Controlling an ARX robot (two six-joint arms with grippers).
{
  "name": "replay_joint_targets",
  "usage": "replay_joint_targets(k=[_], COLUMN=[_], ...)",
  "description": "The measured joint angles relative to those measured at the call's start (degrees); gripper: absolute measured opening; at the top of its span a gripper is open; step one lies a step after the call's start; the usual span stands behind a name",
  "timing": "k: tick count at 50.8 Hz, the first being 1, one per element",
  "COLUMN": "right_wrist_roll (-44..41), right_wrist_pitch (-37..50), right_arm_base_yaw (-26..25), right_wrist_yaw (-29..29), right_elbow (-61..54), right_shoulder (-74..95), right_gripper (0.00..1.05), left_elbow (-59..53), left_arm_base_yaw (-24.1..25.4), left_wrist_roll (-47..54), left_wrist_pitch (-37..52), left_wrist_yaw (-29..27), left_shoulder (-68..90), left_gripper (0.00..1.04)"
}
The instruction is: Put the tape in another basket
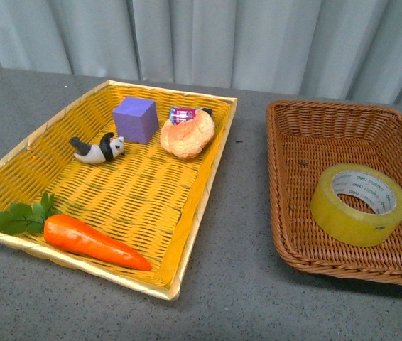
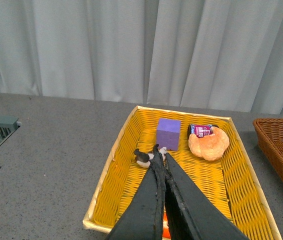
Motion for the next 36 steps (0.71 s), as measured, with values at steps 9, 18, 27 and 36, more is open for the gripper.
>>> replay_joint_targets(k=[9, 18, 27, 36], right_wrist_roll=[-0.02, -0.02, -0.04, -0.04], right_wrist_pitch=[-10.29, -10.54, -10.54, -10.54], right_arm_base_yaw=[0.00, 0.00, 0.00, 0.00], right_wrist_yaw=[-0.02, -0.02, -0.04, -0.04], right_elbow=[0.04, 0.04, 0.04, 0.04], right_shoulder=[-9.40, -10.19, -10.21, -10.21], right_gripper=[0.01, 0.01, 0.12, 0.43], left_elbow=[0.00, 0.00, 0.00, 0.00], left_arm_base_yaw=[0.00, 0.00, 0.00, 0.00], left_wrist_roll=[0.02, 0.02, 0.00, 0.00], left_wrist_pitch=[-10.05, -10.25, -10.25, -10.25], left_wrist_yaw=[0.04, 0.04, 0.04, 0.07], left_shoulder=[-9.68, -9.88, -9.88, -9.88], left_gripper=[0.04, 0.04, 0.21, 0.52])
